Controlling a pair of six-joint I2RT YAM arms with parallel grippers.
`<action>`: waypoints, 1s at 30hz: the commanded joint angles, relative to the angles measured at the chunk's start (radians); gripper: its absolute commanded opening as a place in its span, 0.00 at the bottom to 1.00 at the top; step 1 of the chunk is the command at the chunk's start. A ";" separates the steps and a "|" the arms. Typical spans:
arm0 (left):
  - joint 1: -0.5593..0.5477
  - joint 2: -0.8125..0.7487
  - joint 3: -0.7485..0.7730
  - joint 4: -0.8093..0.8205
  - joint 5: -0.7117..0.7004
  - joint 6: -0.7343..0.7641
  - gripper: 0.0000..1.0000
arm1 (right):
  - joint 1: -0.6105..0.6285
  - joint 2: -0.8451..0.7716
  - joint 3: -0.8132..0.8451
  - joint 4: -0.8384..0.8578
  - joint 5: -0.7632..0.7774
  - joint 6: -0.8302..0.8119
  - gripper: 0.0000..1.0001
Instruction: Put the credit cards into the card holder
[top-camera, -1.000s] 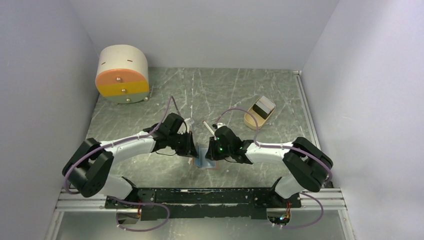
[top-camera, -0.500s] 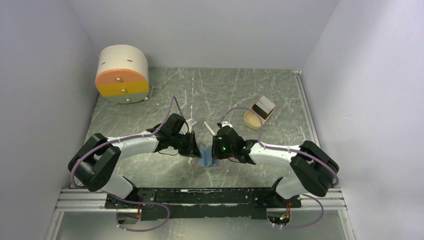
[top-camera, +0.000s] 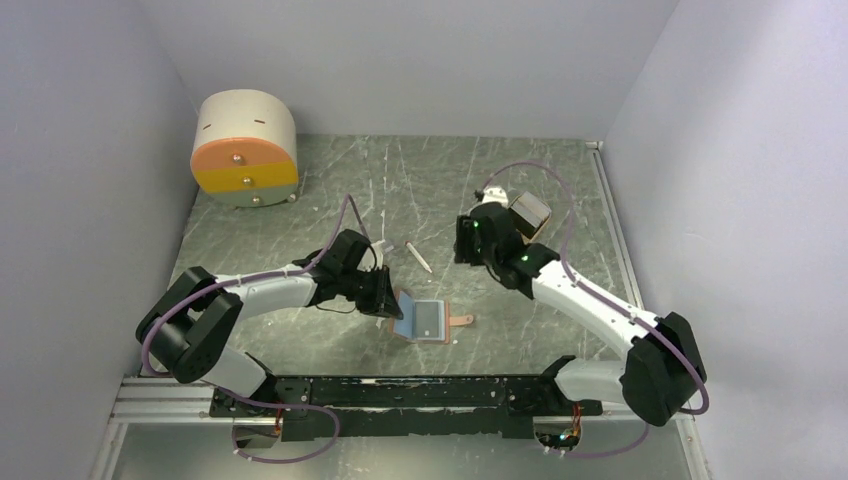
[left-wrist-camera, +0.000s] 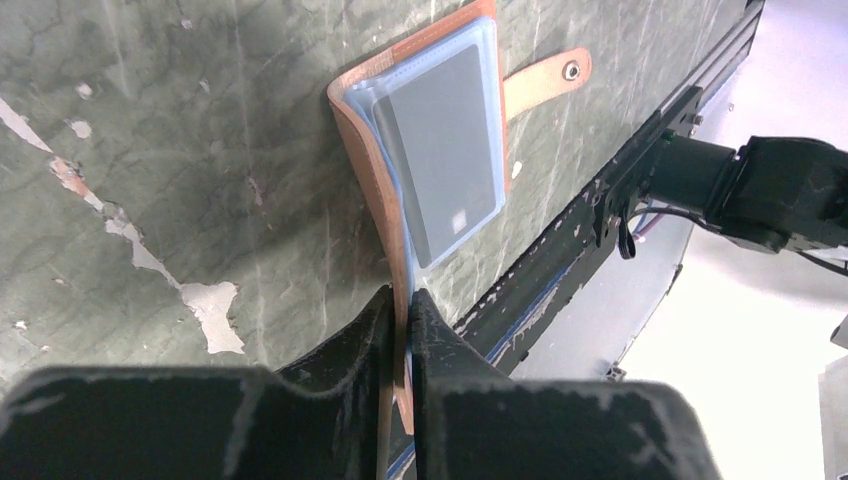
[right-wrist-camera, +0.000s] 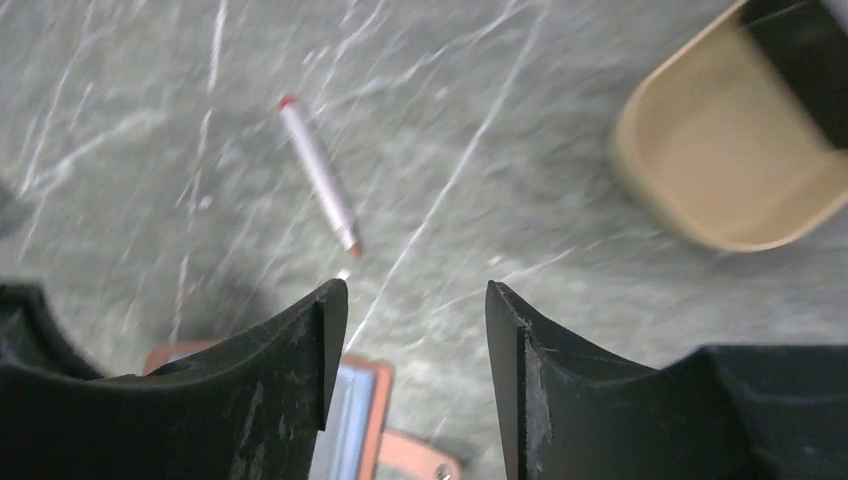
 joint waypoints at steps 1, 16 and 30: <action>-0.003 -0.008 -0.039 0.067 0.077 0.009 0.15 | -0.076 0.040 0.103 -0.095 0.179 -0.156 0.57; 0.014 -0.043 -0.109 0.101 0.090 0.010 0.25 | -0.268 0.309 0.158 0.114 0.429 -0.633 0.58; 0.014 -0.018 -0.145 0.196 0.135 -0.027 0.24 | -0.310 0.487 0.246 0.264 0.424 -0.938 0.63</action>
